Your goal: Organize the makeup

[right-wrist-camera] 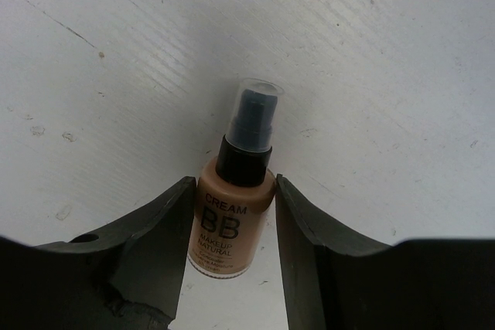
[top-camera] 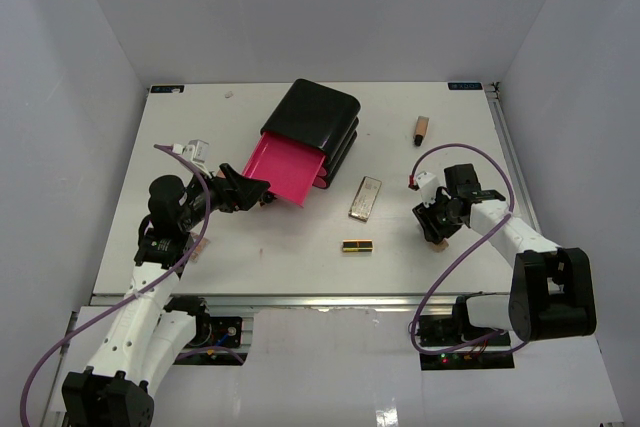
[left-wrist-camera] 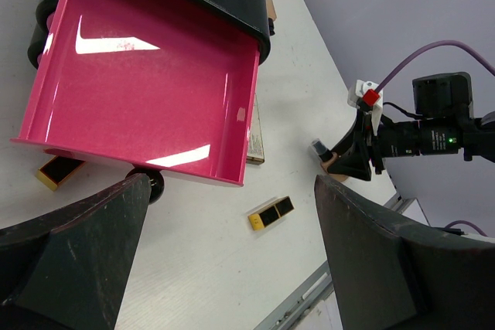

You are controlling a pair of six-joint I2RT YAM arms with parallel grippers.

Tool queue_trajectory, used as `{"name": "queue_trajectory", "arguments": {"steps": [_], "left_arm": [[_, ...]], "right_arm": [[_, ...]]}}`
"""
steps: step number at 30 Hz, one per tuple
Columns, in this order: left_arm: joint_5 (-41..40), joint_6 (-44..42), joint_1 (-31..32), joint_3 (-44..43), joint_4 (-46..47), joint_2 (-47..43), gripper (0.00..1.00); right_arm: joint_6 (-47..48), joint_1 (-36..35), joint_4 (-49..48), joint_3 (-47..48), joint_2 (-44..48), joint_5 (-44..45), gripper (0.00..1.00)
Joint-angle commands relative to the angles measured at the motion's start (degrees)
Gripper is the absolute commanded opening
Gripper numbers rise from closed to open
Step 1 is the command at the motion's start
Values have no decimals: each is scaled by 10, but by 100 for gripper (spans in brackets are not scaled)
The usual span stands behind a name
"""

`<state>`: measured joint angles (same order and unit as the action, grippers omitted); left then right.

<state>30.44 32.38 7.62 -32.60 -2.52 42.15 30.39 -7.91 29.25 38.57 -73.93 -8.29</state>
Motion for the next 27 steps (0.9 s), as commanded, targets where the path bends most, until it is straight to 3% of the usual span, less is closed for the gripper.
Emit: {"name": "queue_trajectory", "arguments": {"steps": [1,9,12,19,22,27], "left_arm": [[-4,-2,-1,1,8,-11,98],[-4,-2,-1,1,8,-11,98],[-4,-2,-1,2,8,-12,98],[-3,-2,-1,0,7,-12,98],[-5,-4,-1,0,6,-14,98],[-15,-8,-1,-4,2,-15,98]], "right_arm": [[5,-2,5,-18,-18,18,51],[5,-2,4,-19,-14,19,53],[5,-2,5,-20,-10,18,44],[16,-4,11,-7,14,1,13],[34,-13,27,20,27,-17,8],[52,-56,78,123,23,-55,8]]}}
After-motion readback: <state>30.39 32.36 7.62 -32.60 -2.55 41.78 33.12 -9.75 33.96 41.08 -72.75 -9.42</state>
